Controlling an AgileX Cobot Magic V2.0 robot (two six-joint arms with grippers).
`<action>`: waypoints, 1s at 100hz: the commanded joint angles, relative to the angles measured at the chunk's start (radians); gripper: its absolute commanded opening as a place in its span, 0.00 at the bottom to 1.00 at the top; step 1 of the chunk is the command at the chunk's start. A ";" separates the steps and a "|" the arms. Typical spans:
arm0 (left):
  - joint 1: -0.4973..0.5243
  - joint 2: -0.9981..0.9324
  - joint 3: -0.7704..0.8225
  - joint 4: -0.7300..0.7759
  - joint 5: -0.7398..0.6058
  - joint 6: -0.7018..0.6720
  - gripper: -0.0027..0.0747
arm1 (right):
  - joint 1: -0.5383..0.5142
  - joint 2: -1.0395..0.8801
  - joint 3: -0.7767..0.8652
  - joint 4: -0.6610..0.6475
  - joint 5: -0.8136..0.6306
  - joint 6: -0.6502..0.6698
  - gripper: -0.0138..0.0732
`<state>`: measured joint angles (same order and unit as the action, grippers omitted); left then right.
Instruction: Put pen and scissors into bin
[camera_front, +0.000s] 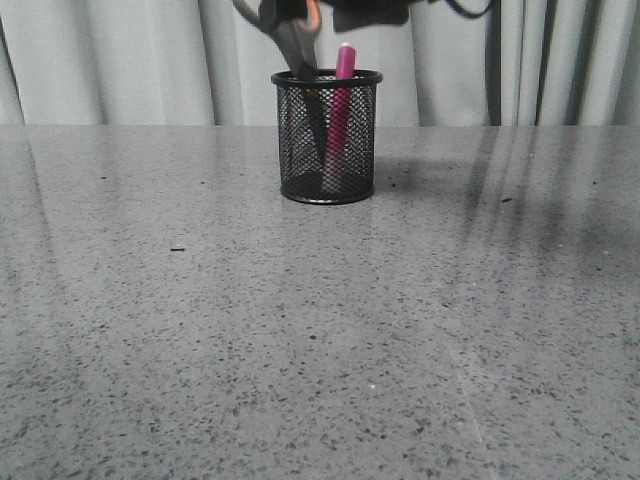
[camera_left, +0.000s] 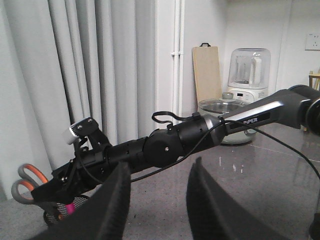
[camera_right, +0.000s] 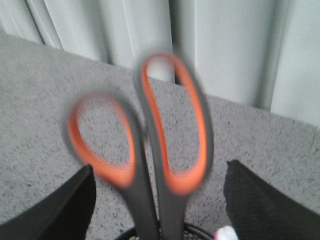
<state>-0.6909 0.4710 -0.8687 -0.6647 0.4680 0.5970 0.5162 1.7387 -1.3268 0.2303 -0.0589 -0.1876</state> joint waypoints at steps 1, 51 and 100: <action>-0.002 0.015 -0.021 -0.025 -0.079 -0.007 0.30 | -0.007 -0.116 -0.026 -0.003 -0.054 -0.001 0.72; 0.006 0.015 0.066 0.097 -0.273 -0.012 0.13 | -0.014 -0.739 0.198 -0.176 0.200 -0.002 0.08; 0.093 0.015 0.351 -0.071 -0.424 -0.060 0.01 | -0.014 -1.719 0.873 -0.255 0.231 -0.002 0.08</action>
<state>-0.5994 0.4743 -0.4989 -0.7074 0.1261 0.5477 0.5078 0.1169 -0.4850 -0.0110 0.2213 -0.1876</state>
